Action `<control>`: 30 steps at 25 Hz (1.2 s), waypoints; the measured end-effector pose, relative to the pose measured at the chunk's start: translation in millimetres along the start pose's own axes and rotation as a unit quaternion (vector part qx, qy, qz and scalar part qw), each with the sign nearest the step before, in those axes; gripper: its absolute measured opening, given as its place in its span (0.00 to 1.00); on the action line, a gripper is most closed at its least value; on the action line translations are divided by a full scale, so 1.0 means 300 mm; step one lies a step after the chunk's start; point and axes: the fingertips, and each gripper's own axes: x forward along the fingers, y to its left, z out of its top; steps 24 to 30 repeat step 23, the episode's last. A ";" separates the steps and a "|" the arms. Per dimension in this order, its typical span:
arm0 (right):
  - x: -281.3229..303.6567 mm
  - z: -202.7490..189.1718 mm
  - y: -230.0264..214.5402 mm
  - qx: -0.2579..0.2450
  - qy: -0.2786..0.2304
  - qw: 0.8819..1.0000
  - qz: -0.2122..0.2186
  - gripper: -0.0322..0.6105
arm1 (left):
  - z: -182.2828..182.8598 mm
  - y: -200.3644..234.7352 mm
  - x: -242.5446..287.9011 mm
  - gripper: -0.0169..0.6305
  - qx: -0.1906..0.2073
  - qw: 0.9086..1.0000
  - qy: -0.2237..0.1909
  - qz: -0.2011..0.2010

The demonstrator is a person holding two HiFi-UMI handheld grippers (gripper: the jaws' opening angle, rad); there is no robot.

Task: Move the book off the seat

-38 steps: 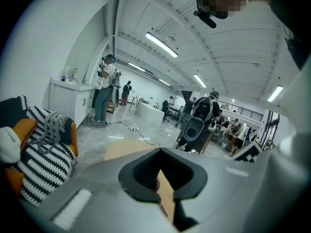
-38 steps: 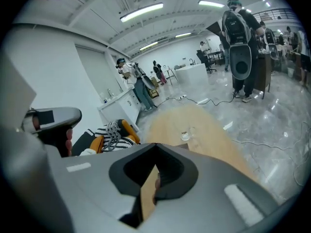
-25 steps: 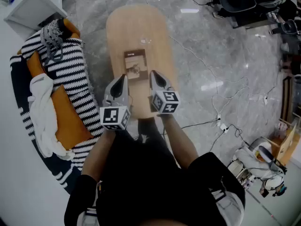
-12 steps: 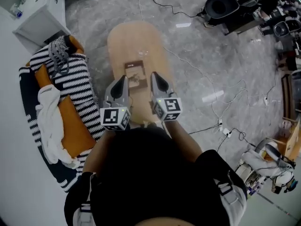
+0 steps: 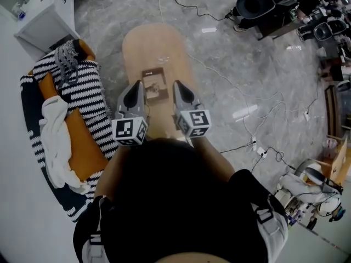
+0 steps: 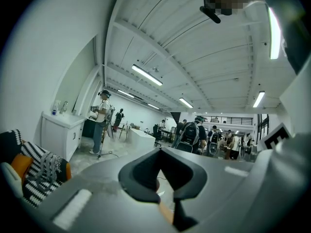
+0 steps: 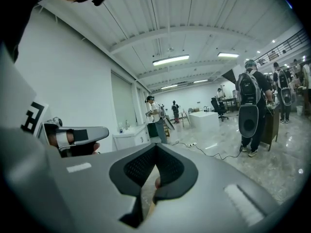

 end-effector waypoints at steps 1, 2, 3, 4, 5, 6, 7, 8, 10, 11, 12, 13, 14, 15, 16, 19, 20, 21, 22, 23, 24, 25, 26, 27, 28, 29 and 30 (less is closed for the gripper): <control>-0.005 0.001 0.002 0.001 -0.002 1.000 0.000 0.06 | -0.002 0.003 -0.007 0.04 -0.001 1.000 -0.002 0.003; -0.010 0.000 0.003 0.002 -0.004 1.000 0.000 0.06 | -0.005 0.004 -0.014 0.04 -0.002 1.000 -0.002 0.004; -0.016 0.000 0.002 0.002 -0.004 1.000 -0.001 0.06 | -0.008 0.003 -0.018 0.04 -0.002 1.000 -0.002 0.004; -0.021 0.000 0.001 0.001 -0.004 1.000 0.000 0.06 | -0.009 -0.001 -0.019 0.04 -0.002 1.000 -0.002 0.003; -0.026 0.000 -0.001 0.001 -0.003 1.000 0.000 0.06 | -0.009 -0.006 -0.019 0.04 -0.001 1.000 -0.002 0.002; -0.032 -0.001 -0.003 0.002 -0.004 1.000 0.002 0.06 | -0.010 -0.011 -0.020 0.04 -0.001 1.000 -0.001 0.002; -0.038 -0.001 -0.002 0.003 -0.006 1.000 0.004 0.06 | -0.012 -0.014 -0.023 0.04 0.000 1.000 -0.001 0.003; -0.044 -0.002 0.001 0.004 -0.008 1.000 0.006 0.06 | -0.014 -0.016 -0.027 0.04 -0.001 1.000 -0.001 0.004; -0.050 -0.013 0.007 0.004 -0.006 1.000 0.006 0.06 | -0.018 -0.014 -0.034 0.04 0.000 1.000 -0.001 0.005; -0.051 -0.019 0.008 0.002 -0.004 1.000 0.005 0.06 | -0.019 -0.013 -0.035 0.04 0.001 1.000 -0.001 0.004; -0.051 -0.022 0.008 0.002 -0.003 1.000 0.005 0.06 | -0.020 -0.012 -0.035 0.04 0.002 1.000 0.000 0.003; -0.052 -0.024 0.008 0.002 -0.002 1.000 0.004 0.06 | -0.020 -0.013 -0.035 0.04 0.002 1.000 0.000 0.003; -0.052 -0.025 0.008 0.002 -0.001 1.000 0.003 0.06 | -0.022 -0.014 -0.036 0.04 0.002 1.000 0.001 0.002; -0.053 -0.029 0.007 0.002 0.000 1.000 0.002 0.06 | -0.023 -0.015 -0.038 0.04 0.002 1.000 0.001 0.002; -0.054 -0.033 0.006 0.003 0.001 1.000 0.001 0.06 | -0.025 -0.015 -0.041 0.04 0.002 1.000 0.001 0.002; -0.053 -0.041 0.004 0.006 0.006 1.000 -0.002 0.06 | -0.031 -0.016 -0.044 0.04 0.002 1.000 0.002 0.001; -0.052 -0.042 0.002 0.006 0.008 1.000 -0.003 0.06 | -0.032 -0.017 -0.043 0.04 0.002 1.000 0.003 0.000; -0.050 -0.044 0.000 0.007 0.008 1.000 -0.003 0.06 | -0.034 -0.017 -0.042 0.04 0.001 1.000 0.003 0.000; -0.049 -0.046 -0.002 0.006 0.009 1.000 -0.004 0.06 | -0.036 -0.017 -0.041 0.04 0.001 1.000 0.004 0.000; -0.048 -0.048 -0.003 0.006 0.009 1.000 -0.004 0.06 | -0.038 -0.018 -0.040 0.04 0.001 1.000 0.004 0.000; -0.048 -0.048 -0.003 0.006 0.009 1.000 -0.004 0.06 | -0.038 -0.018 -0.040 0.04 0.001 1.000 0.004 0.000; -0.048 -0.048 -0.003 0.006 0.009 1.000 -0.004 0.06 | -0.038 -0.018 -0.040 0.04 0.001 1.000 0.004 0.000; -0.048 -0.048 -0.003 0.006 0.009 1.000 -0.004 0.06 | -0.038 -0.018 -0.040 0.04 0.001 1.000 0.004 0.000; -0.048 -0.048 -0.003 0.006 0.009 1.000 -0.004 0.06 | -0.038 -0.018 -0.040 0.04 0.001 1.000 0.004 0.000; -0.048 -0.048 -0.003 0.006 0.009 1.000 -0.004 0.06 | -0.038 -0.018 -0.040 0.04 0.001 1.000 0.004 0.000; -0.048 -0.048 -0.003 0.006 0.009 1.000 -0.004 0.06 | -0.038 -0.018 -0.040 0.04 0.001 1.000 0.004 0.000; -0.048 -0.048 -0.003 0.006 0.009 1.000 -0.004 0.06 | -0.038 -0.018 -0.040 0.04 0.001 1.000 0.004 0.000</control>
